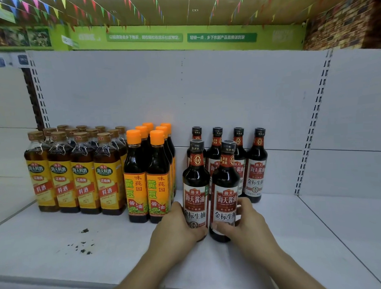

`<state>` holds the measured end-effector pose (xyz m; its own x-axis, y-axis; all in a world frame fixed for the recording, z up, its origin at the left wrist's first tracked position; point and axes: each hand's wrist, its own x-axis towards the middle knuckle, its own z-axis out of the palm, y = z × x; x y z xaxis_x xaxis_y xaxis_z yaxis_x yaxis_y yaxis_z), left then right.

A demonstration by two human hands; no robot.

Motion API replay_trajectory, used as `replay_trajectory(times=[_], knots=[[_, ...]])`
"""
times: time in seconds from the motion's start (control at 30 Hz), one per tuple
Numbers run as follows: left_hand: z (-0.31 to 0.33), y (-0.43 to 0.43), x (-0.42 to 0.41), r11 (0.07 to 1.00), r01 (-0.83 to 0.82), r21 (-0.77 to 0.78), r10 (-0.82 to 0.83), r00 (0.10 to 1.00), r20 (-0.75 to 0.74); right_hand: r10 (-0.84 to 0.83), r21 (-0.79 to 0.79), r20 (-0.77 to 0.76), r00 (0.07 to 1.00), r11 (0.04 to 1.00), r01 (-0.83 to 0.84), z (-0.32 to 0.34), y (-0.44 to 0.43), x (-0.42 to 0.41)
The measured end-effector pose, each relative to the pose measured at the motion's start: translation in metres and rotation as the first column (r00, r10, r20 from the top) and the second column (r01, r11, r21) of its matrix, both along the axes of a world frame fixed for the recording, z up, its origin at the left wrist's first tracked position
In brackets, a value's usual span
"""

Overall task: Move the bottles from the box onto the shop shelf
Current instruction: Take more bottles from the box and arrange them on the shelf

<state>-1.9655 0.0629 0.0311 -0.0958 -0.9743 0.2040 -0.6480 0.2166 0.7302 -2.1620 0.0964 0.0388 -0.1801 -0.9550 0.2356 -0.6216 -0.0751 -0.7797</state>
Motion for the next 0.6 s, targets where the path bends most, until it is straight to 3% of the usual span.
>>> replay_trajectory(times=[0.6], knots=[[0.007,-0.033,-0.020,0.996,-0.087,0.010,0.087,0.996,0.021,-0.033,-0.026,0.003,0.999,0.999,0.033,0.000,-0.041,-0.001]])
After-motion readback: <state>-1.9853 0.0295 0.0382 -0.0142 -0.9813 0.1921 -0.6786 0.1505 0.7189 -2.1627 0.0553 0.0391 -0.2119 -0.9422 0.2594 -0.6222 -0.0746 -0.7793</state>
